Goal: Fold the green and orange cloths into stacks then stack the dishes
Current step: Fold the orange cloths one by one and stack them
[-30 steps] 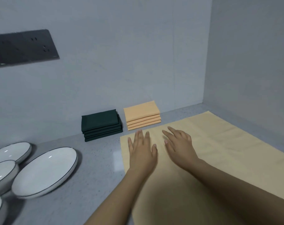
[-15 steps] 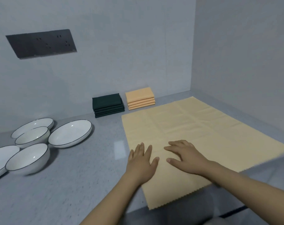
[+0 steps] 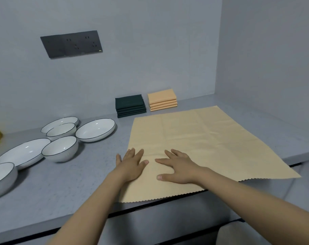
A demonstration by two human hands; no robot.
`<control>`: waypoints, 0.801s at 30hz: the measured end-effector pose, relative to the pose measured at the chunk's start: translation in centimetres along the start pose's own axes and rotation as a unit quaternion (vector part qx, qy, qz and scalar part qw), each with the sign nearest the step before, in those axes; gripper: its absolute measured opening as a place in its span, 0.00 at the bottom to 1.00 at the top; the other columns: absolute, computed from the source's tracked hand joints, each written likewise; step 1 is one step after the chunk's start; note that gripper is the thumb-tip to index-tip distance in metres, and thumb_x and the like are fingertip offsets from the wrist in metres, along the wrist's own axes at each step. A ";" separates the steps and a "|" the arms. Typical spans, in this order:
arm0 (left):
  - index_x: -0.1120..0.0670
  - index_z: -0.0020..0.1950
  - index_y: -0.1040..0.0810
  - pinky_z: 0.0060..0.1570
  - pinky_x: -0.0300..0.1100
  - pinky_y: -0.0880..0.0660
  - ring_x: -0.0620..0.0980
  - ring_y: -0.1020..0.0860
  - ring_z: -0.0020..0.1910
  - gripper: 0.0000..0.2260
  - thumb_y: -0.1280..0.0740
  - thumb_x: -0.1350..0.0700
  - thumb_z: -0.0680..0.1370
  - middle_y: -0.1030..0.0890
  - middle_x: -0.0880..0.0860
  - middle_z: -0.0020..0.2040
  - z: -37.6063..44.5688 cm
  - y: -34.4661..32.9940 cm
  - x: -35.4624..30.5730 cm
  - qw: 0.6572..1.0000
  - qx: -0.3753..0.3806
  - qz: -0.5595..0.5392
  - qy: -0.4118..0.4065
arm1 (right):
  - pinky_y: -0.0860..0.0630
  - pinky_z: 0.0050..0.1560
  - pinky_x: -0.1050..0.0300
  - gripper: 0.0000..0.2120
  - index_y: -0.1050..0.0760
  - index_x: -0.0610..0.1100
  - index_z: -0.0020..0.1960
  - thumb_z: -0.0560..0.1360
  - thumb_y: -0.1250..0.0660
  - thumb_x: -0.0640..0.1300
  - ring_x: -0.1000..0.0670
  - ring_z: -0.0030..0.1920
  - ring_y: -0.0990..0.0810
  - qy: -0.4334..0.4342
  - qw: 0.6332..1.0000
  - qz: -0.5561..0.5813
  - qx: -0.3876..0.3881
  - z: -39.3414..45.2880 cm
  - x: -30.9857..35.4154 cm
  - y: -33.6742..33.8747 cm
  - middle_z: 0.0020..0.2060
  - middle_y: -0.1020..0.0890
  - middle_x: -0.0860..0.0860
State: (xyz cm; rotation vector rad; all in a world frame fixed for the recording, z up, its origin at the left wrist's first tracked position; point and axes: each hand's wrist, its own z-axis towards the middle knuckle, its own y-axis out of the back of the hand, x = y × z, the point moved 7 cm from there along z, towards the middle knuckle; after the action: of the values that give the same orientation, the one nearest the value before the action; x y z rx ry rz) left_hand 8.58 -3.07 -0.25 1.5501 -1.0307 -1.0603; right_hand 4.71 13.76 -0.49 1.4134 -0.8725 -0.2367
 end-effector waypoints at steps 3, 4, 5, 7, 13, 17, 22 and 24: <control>0.46 0.78 0.48 0.73 0.55 0.62 0.48 0.55 0.77 0.25 0.49 0.42 0.82 0.50 0.53 0.79 -1.6 0.4 0.3 0.998 -0.038 -0.042 -0.025 | 0.57 0.74 0.51 0.32 0.43 0.61 0.74 0.73 0.39 0.67 0.48 0.76 0.57 0.014 1.000 0.015 -0.012 0.1 1.5 -0.2 0.77 0.50 0.49; 0.46 0.78 0.46 0.74 0.53 0.61 0.47 0.54 0.77 0.25 0.47 0.43 0.82 0.50 0.52 0.79 -2.1 0.4 0.0 0.996 -0.045 -0.062 -0.042 | 0.56 0.73 0.53 0.30 0.40 0.61 0.73 0.73 0.38 0.65 0.48 0.76 0.55 0.025 0.999 0.030 -0.025 -0.1 1.7 0.0 0.77 0.48 0.49; 0.46 0.77 0.44 0.74 0.51 0.60 0.46 0.54 0.77 0.24 0.46 0.43 0.82 0.49 0.52 0.79 -2.7 0.3 -0.3 0.994 -0.049 -0.082 -0.060 | 0.54 0.72 0.54 0.29 0.36 0.60 0.71 0.73 0.36 0.64 0.49 0.75 0.52 0.039 0.998 0.043 -0.040 -0.5 1.9 0.3 0.76 0.44 0.50; 0.46 0.76 0.40 0.75 0.46 0.57 0.44 0.52 0.77 0.23 0.43 0.45 0.81 0.46 0.50 0.78 -3.9 0.2 -1.2 0.985 -0.052 -0.131 -0.098 | 0.50 0.69 0.58 0.25 0.29 0.60 0.67 0.71 0.33 0.62 0.53 0.71 0.45 0.072 0.994 0.047 -0.060 -1.7 2.3 0.9 0.72 0.35 0.53; 0.45 0.68 0.27 0.69 0.33 0.41 0.39 0.37 0.72 0.17 0.36 0.48 0.79 0.35 0.45 0.74 -7.5 -0.3 -3.5 0.957 -0.030 -0.237 -0.168 | 0.38 0.64 0.63 0.20 0.22 0.60 0.58 0.67 0.28 0.62 0.58 0.58 0.34 0.109 0.990 0.049 -0.070 -5.2 1.2 1.6 0.53 0.27 0.64; 0.43 0.67 0.26 0.71 0.38 0.42 0.40 0.39 0.73 0.19 0.33 0.45 0.77 0.35 0.46 0.74 -9.0 -1.0 -4.7 0.959 -0.025 -0.188 -0.209 | 0.37 0.62 0.63 0.26 0.24 0.58 0.62 0.65 0.27 0.63 0.57 0.59 0.34 0.115 0.990 0.006 -0.079 -6.9 0.9 1.0 0.58 0.27 0.62; 0.42 0.66 0.25 0.70 0.34 0.44 0.39 0.41 0.73 0.22 0.28 0.45 0.72 0.34 0.45 0.74 -9.4 -1.0 -5.0 0.960 -0.012 -0.180 -0.214 | 0.32 0.61 0.60 0.13 0.19 0.59 0.53 0.69 0.27 0.57 0.58 0.58 0.30 0.111 0.986 0.042 -0.114 -7.8 0.5 1.0 0.59 0.22 0.60; 0.41 0.64 0.24 0.68 0.32 0.44 0.38 0.40 0.73 0.21 0.27 0.45 0.71 0.34 0.44 0.73 -9.3 -0.8 -5.0 0.961 -0.003 -0.179 -0.210 | 0.31 0.61 0.60 0.07 0.18 0.59 0.48 0.71 0.28 0.55 0.60 0.58 0.28 0.102 0.986 0.060 -0.119 -7.9 0.4 1.4 0.56 0.20 0.61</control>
State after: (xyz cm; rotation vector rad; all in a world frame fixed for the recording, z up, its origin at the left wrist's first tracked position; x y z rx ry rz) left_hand 16.28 4.05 1.17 1.5777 -1.0406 -1.6984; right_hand 9.64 19.77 1.67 1.1366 -0.7317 -0.0983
